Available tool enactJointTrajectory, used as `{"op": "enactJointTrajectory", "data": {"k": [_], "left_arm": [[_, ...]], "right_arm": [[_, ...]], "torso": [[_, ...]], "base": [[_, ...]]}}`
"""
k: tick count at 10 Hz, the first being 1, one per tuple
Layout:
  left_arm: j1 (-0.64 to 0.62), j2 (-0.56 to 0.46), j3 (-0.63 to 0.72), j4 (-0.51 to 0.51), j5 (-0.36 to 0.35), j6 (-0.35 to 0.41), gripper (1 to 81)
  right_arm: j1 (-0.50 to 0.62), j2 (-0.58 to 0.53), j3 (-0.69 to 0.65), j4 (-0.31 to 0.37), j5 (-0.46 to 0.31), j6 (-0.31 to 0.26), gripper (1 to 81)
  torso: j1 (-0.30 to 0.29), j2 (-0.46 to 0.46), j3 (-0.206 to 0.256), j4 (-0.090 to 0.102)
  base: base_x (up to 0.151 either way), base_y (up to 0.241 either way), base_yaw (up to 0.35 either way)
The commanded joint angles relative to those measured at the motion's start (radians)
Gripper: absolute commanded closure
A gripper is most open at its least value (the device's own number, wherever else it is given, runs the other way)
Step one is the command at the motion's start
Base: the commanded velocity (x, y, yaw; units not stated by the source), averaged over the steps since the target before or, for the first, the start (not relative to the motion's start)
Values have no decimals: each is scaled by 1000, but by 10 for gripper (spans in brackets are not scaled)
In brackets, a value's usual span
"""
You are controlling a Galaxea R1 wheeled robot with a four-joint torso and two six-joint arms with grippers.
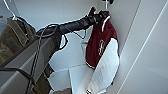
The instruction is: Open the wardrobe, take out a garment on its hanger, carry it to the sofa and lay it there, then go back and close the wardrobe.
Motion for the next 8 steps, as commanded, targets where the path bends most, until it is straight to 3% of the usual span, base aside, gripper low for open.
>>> {"op": "enactJointTrajectory", "data": {"k": [1, 8], "left_arm": [[-222, 51, -11, -3, -24, 6, 10], [-214, 51, 50, -6, -59, 3, 10]], "right_arm": [[27, 6, 3, 15, -66, 0, 10], [27, 6, 3, 15, -58, 0, 10]], "torso": [[0, 0, 0, 0], [0, 0, 0, 0]], "base": [[0, 0, 0], [0, 0, 0]]}}
